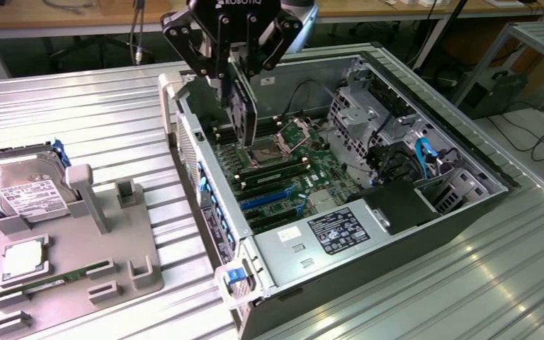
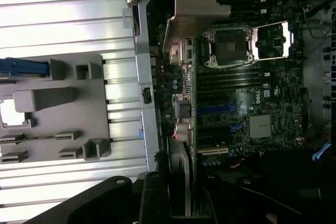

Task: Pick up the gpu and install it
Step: 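Pick up the gpu and move the gpu toward the slot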

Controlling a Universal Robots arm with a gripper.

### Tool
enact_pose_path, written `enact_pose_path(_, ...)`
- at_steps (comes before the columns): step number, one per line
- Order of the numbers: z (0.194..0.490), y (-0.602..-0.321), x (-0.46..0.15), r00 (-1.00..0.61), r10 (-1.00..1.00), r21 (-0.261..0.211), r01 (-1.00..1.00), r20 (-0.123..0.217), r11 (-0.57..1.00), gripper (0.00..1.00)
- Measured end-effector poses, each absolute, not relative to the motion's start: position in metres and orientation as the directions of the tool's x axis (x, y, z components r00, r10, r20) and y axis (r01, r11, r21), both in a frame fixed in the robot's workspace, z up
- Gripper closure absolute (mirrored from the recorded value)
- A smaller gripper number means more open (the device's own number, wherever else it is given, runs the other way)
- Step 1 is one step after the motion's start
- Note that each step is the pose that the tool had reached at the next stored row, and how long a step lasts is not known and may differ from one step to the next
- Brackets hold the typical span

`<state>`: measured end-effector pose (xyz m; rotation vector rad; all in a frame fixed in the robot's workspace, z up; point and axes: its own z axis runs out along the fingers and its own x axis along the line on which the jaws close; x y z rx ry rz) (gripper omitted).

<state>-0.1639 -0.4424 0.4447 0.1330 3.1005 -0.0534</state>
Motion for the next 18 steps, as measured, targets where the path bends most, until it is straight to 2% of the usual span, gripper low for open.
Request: enact_pose_path(18, 0.445, -0.442, -0.152, -0.998, 0.044, -0.033, 0.046, -0.039, 0.998, 0.71)
